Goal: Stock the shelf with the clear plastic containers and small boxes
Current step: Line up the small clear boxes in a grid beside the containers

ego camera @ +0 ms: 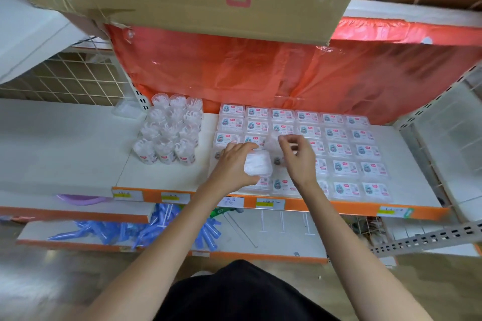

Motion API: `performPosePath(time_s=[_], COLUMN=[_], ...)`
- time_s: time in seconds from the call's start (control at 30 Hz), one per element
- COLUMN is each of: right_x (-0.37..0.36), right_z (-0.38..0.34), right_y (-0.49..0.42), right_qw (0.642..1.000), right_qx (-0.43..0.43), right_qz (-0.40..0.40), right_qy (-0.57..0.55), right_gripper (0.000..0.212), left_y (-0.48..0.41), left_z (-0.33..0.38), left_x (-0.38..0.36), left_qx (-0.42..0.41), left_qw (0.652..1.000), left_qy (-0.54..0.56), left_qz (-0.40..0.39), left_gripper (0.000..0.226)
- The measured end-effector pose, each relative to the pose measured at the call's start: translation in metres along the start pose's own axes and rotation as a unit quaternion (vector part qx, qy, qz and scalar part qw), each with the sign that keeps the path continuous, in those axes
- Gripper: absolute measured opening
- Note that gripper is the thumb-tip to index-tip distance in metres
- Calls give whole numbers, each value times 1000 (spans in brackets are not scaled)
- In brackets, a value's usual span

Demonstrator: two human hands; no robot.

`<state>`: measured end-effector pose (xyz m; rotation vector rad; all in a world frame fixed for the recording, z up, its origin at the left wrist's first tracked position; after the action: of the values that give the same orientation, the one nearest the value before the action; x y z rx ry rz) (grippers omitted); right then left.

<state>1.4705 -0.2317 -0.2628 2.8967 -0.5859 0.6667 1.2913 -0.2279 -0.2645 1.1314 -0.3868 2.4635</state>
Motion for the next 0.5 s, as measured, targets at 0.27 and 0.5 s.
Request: performPosePath(time_s=[0.27,0.5], right_x=[-4,15], right_z=[51,51], right_y=[31,33], right_qw=[959,961], right_qx=[-189,-123], right_qz=[-163,-127], right_qy=[-132,-214], right_gripper=[23,23], left_y=[-4,4], left_z=[33,9], left_x=[-24,-26], left_qx=[-23,153], left_qw=[999,971], left_qy=[25,178], left_qz=[14,49], left_gripper=[73,72])
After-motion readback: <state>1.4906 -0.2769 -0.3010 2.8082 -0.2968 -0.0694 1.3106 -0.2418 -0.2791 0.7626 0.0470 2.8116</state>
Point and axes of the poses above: each hand's wrist, its own y-axis away from the middle knuckle, its own x-axis out of the back of the hand, z = x × y, the point moved 10 cm from there along -y, towards the middle knuckle, and after that the axes turned 6 degrees about -x, right-handed, at the moved point
